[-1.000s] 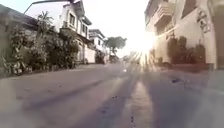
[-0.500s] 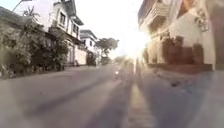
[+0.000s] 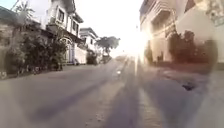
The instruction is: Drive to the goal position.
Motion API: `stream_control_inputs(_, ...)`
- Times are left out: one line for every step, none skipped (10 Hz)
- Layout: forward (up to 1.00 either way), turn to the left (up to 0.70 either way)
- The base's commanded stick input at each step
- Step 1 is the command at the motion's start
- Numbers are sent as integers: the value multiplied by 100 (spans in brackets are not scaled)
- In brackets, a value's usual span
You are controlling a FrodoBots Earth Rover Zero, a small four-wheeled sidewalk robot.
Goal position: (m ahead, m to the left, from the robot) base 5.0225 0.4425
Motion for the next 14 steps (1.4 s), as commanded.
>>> stream_control_inputs(100,-34)
stream_control_inputs(100,0)
stream_control_inputs(100,0)
stream_control_inputs(100,0)
stream_control_inputs(100,0)
stream_control_inputs(100,0)
stream_control_inputs(100,0)
stream_control_inputs(100,0)
stream_control_inputs(100,0)
stream_control_inputs(100,0)
stream_control_inputs(100,0)
stream_control_inputs(100,0)
stream_control_inputs(100,0)
stream_control_inputs(100,0)
